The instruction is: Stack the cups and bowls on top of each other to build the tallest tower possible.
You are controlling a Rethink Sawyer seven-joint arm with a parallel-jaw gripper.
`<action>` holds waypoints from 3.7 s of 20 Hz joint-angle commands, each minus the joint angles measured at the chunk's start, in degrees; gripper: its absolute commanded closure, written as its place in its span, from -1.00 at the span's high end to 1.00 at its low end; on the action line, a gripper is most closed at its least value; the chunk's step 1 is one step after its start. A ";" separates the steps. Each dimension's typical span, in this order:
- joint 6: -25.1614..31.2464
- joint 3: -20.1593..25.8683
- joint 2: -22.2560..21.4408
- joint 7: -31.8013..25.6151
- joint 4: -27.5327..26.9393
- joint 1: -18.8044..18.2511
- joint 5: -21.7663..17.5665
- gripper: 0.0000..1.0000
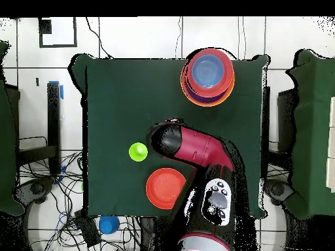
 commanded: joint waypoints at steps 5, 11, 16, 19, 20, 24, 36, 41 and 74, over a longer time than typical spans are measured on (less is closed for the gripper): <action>-8.69 3.11 3.11 11.04 10.25 1.85 4.45 1.00; -12.78 3.99 4.89 10.18 11.79 1.09 5.54 1.00; -16.76 5.11 6.08 9.96 13.67 0.21 6.37 1.00; -18.41 4.98 6.71 9.99 14.12 0.26 6.77 1.00; -18.36 4.91 6.76 9.94 14.08 0.38 7.00 1.00; -18.73 4.89 7.07 10.00 14.49 0.55 7.66 1.00; -16.01 4.42 6.40 9.02 14.33 1.54 9.86 1.00; -15.38 4.31 5.48 9.15 15.09 2.29 10.58 1.00; -27.97 9.85 5.92 10.41 26.06 -0.54 12.94 1.00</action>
